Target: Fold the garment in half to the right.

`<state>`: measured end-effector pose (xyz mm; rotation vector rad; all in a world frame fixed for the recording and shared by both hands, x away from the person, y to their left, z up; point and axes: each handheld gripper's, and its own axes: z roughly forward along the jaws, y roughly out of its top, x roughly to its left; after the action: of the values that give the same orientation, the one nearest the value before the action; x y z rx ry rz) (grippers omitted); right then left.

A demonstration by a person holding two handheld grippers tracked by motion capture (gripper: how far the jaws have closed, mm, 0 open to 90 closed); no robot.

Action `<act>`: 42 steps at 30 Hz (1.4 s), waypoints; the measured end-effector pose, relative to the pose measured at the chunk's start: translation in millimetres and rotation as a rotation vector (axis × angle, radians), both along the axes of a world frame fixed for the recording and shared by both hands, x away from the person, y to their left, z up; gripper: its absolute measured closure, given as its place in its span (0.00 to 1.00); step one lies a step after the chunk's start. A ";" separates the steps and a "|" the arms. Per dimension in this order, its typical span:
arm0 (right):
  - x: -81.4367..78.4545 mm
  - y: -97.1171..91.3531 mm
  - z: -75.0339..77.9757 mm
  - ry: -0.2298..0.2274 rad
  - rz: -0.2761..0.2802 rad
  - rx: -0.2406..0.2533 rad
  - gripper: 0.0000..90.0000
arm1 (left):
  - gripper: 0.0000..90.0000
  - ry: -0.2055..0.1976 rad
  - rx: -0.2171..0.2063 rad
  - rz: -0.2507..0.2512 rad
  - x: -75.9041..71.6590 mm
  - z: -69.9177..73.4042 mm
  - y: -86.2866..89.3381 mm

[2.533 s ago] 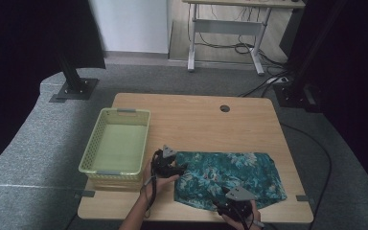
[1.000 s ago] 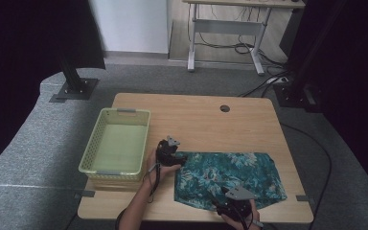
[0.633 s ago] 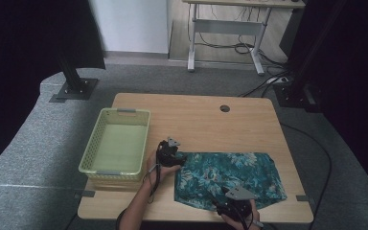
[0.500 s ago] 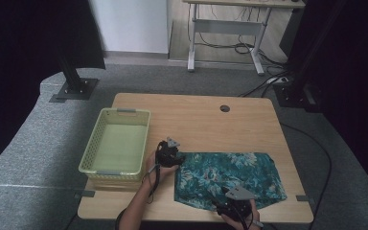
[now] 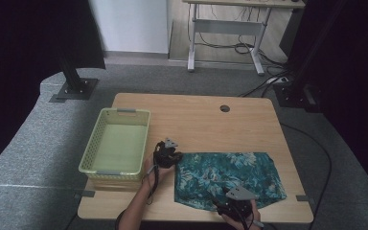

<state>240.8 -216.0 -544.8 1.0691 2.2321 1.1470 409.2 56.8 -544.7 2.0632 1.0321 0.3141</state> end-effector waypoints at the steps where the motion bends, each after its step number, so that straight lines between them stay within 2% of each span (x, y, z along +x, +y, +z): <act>1: 0.0 -0.5 0.4 0.000 0.000 0.001 0.44 | 0.95 -0.003 -0.002 -0.003 -1.4 1.6 0.2; 12: -1.5 1.3 2.7 -0.014 0.010 0.016 0.44 | 0.96 -0.048 -0.046 -0.025 -13.5 21.4 2.9; 20: -2.1 7.6 5.8 -0.025 0.038 0.039 0.43 | 0.96 -0.059 -0.058 -0.025 -15.6 23.2 2.3; 26: 0.3 20.6 9.9 -0.024 0.079 0.065 0.43 | 0.96 -0.057 -0.060 -0.021 -16.4 22.7 3.3; 30: 0.8 30.6 9.9 -0.020 0.112 0.058 0.43 | 0.96 -0.060 -0.062 -0.024 -17.1 23.7 3.2; 42: 8.1 59.7 12.5 -0.015 0.166 0.043 0.42 | 0.96 -0.050 -0.077 -0.021 -17.8 22.1 6.7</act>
<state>248.9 -156.3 -532.3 0.9020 2.3293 1.2718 391.5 63.5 -522.6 1.9857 0.9778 0.3087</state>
